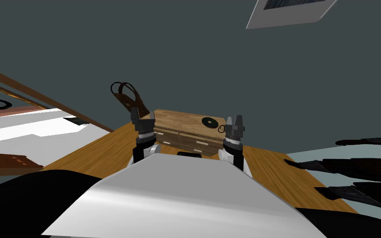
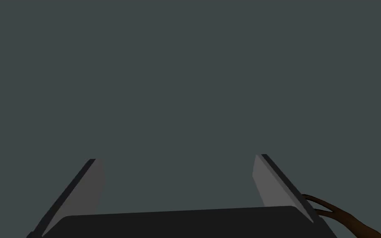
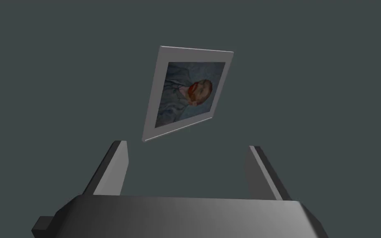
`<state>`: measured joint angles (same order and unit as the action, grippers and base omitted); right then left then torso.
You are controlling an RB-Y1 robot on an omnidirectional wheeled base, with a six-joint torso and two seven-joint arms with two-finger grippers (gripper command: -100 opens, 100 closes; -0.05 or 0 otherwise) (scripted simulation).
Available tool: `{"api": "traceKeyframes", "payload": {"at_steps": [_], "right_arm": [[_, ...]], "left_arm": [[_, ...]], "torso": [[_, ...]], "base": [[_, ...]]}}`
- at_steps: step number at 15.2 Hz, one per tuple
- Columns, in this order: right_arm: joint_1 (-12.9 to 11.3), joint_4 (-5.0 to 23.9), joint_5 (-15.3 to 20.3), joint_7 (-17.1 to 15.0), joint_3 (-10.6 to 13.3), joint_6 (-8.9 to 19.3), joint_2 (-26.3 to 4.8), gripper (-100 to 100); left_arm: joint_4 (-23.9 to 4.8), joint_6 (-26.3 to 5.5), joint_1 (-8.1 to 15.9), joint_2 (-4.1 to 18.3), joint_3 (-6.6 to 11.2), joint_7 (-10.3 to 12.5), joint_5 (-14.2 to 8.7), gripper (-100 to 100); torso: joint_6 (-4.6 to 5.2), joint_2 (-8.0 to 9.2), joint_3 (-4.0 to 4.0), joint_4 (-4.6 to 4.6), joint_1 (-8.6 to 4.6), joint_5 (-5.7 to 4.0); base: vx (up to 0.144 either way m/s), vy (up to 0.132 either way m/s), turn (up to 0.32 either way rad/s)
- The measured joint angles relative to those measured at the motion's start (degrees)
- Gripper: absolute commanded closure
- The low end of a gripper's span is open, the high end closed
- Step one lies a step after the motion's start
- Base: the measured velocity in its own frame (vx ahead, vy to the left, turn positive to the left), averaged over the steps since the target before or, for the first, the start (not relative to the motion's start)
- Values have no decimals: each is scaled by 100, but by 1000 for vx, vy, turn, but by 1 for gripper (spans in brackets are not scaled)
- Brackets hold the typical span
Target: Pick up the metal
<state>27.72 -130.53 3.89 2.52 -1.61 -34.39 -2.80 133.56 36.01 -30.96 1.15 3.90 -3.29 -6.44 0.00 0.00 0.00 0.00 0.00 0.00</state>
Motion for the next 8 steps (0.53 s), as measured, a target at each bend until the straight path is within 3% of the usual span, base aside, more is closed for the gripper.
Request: {"api": "traceKeyframes", "payload": {"at_steps": [4,8], "right_arm": [[-183,241,-253,-300,55,214,-272,-100],[-327,381,-528,-658,71,509,-445,-100]], "left_arm": [[0,0,2,0,0,0,0,0],[0,0,1,1,0,0,0,0]], "torso": [[-1,65,36,13,-21,-5],[0,31,18,7,-31,-7]], "base": [[-159,-44,1],[-56,-65,11]]}}
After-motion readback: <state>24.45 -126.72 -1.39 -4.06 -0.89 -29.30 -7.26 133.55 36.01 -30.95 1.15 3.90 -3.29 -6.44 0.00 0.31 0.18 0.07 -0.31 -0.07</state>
